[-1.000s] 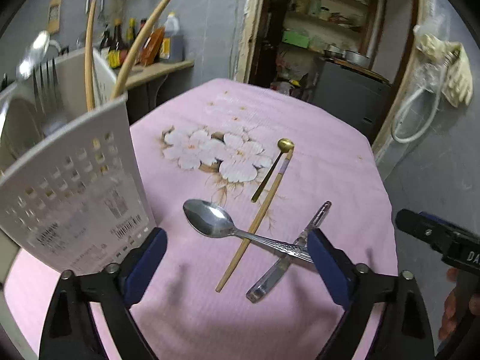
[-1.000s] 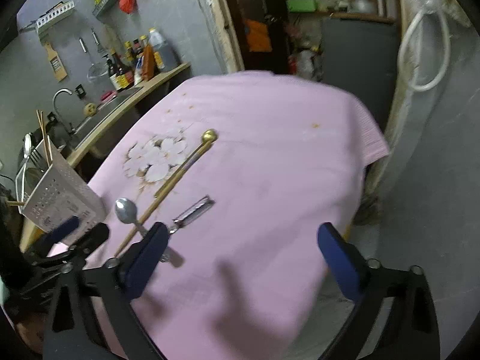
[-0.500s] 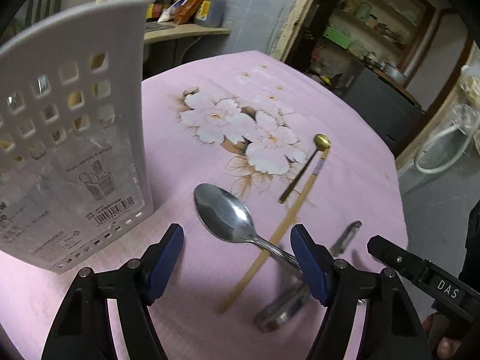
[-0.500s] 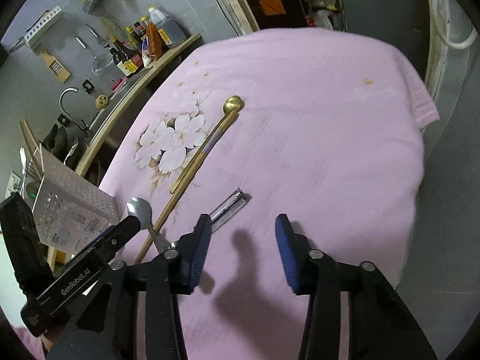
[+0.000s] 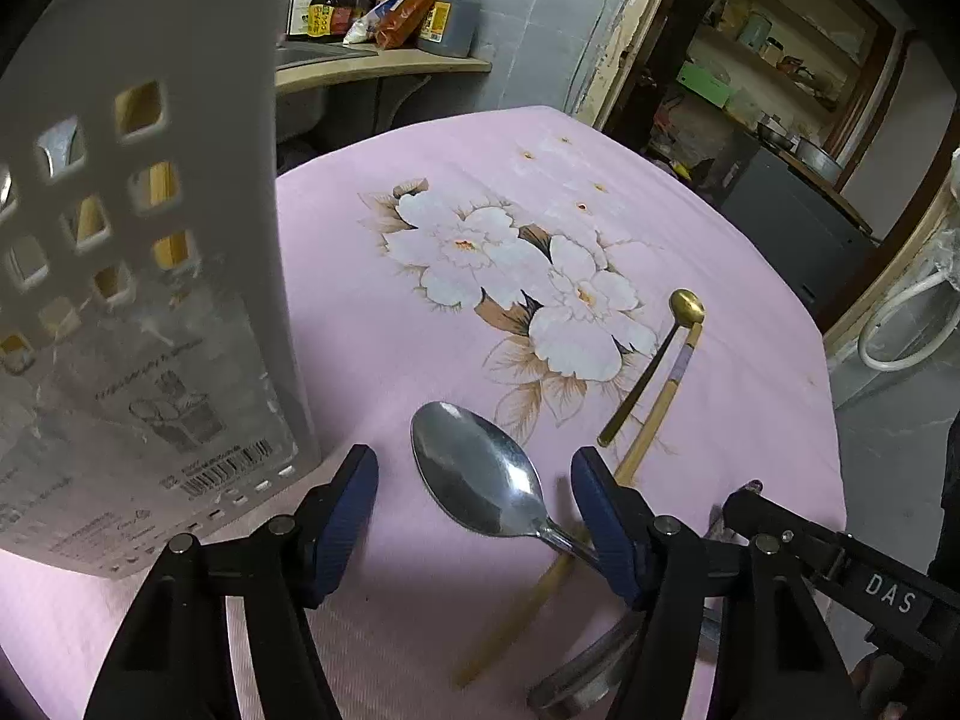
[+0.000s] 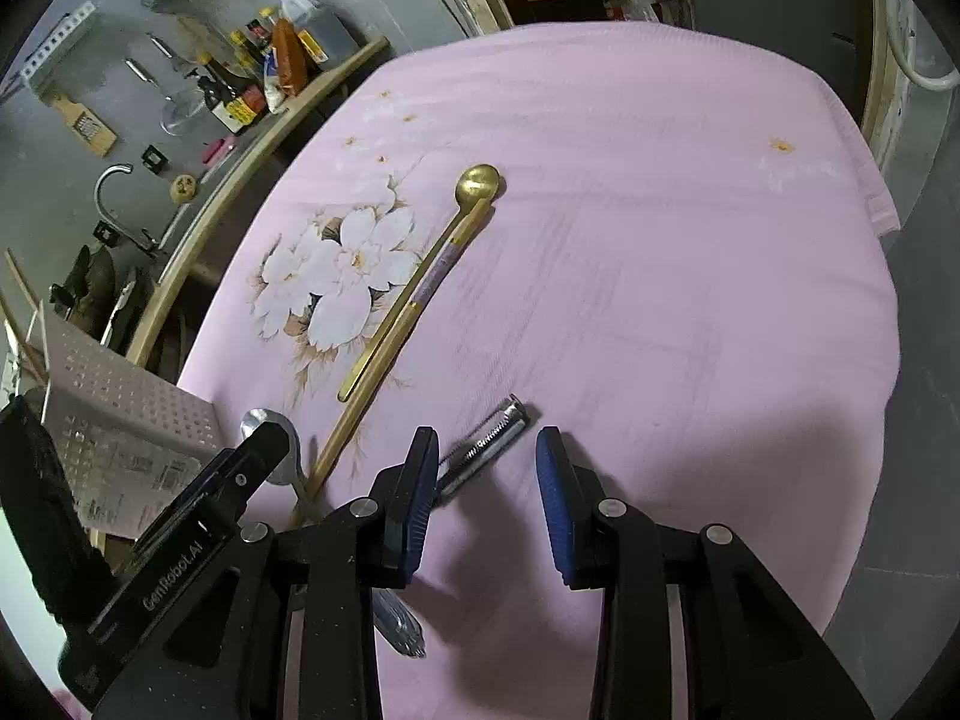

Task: Organize utensils
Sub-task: 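Grasp the silver spoon with the left tool while the right grasps the knife handle, then lift the spoon with the left tool while the right lifts the knife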

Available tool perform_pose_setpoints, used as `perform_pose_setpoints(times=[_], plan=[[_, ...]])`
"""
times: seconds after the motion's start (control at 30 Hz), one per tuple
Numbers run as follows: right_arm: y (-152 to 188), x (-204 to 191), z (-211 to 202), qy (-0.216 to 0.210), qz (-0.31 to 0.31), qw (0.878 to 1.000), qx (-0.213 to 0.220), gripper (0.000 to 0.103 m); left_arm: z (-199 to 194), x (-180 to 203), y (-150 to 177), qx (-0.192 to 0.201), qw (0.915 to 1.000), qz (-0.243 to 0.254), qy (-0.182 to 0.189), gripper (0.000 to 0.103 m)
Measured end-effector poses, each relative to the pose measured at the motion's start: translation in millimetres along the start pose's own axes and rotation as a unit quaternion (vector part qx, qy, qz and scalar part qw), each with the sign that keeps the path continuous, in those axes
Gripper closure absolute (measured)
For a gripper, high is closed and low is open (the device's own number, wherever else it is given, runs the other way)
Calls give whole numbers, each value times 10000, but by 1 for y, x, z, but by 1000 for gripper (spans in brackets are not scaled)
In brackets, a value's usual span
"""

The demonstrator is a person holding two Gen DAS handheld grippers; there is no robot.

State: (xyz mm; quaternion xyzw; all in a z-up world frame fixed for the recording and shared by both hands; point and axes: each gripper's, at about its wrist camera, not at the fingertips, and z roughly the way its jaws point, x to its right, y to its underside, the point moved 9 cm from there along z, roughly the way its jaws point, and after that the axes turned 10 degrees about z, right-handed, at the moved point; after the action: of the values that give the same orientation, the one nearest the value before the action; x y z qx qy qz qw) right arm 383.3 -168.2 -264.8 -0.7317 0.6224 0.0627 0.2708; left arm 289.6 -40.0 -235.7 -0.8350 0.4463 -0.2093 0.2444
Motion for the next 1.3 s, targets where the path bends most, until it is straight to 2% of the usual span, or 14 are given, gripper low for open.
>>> perform_pose_setpoints(times=[0.07,0.13,0.27,0.37,0.47,0.63,0.83,0.93,0.97,1.03,1.3], plan=[[-1,-1,2,81,40,10000,-29,73,0,-1,-1,18,10000,-6,-41,42],[-1,1,3,200,78,9998,-57,80,1,-2,-2,40,10000,-27,-58,46],[-1,2,4,364,218,9990,-128,82,2,2,-2,78,10000,-16,30,62],[0,3,3,299,392,9986,-204,86,4,7,-2,67,9999,23,129,76],[4,7,1,172,563,9980,-235,89,6,12,-2,34,9997,77,232,84],[9,19,-13,171,737,9971,-79,90,10,30,-1,-87,9977,290,600,88],[12,39,-25,127,926,9956,-5,90,13,55,2,-431,9907,625,1126,88],[15,43,-25,81,981,9951,18,90,13,63,4,-541,9879,810,1203,89],[15,44,-26,49,1000,9950,31,90,13,66,5,-587,9869,906,1202,93],[15,46,-24,3,1024,9947,41,90,12,71,4,-629,9848,1060,1225,95],[16,49,-22,-241,1248,9919,83,91,-4,81,0,-632,9783,1253,1523,101]])
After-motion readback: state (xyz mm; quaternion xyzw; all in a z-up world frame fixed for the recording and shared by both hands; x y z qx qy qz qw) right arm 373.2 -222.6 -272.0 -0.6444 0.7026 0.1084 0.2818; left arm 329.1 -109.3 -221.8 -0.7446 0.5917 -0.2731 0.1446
